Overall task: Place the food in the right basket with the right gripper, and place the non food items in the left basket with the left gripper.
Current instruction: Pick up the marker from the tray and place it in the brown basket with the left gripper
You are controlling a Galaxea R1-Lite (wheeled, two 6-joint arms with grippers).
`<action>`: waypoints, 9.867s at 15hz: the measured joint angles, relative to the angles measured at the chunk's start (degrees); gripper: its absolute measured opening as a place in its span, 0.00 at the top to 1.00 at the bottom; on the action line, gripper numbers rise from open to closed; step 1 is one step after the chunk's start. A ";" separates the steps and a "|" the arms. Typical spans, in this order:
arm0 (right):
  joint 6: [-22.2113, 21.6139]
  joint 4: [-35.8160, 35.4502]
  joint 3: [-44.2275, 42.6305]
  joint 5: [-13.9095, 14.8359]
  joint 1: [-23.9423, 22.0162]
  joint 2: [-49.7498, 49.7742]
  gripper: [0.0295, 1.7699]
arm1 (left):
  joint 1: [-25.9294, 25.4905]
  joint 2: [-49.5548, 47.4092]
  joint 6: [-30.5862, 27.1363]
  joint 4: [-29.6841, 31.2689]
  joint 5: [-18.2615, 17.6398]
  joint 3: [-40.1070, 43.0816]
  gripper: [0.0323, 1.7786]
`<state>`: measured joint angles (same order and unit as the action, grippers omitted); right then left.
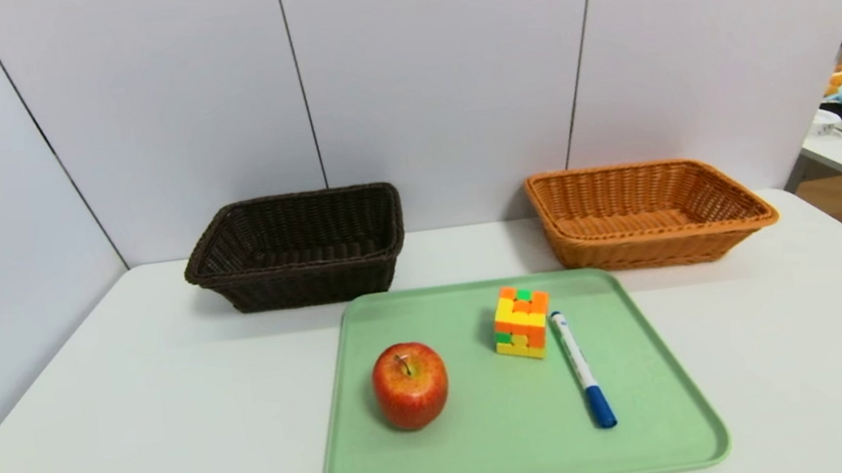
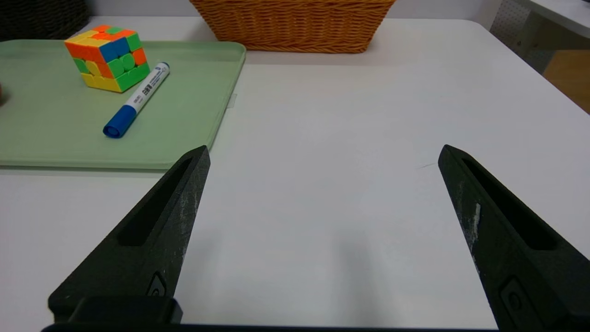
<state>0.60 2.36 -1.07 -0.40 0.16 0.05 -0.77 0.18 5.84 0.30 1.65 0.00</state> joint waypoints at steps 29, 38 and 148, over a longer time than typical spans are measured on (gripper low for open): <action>-0.44 6.58 -18.32 -6.46 2.90 -25.65 0.03 | 0.11 26.55 -1.93 -7.44 -7.40 -20.53 0.05; -0.52 2.38 -34.69 -7.91 3.36 -56.88 0.03 | -0.27 57.34 -0.44 -10.25 -7.20 -38.58 0.05; -7.56 -17.66 -80.10 17.96 42.70 -110.82 0.91 | 12.45 78.42 -1.41 -10.64 -31.51 -48.24 0.05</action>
<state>-6.96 -15.30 -81.18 17.55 42.86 -110.78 11.68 78.60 4.43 -10.34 -29.87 -48.24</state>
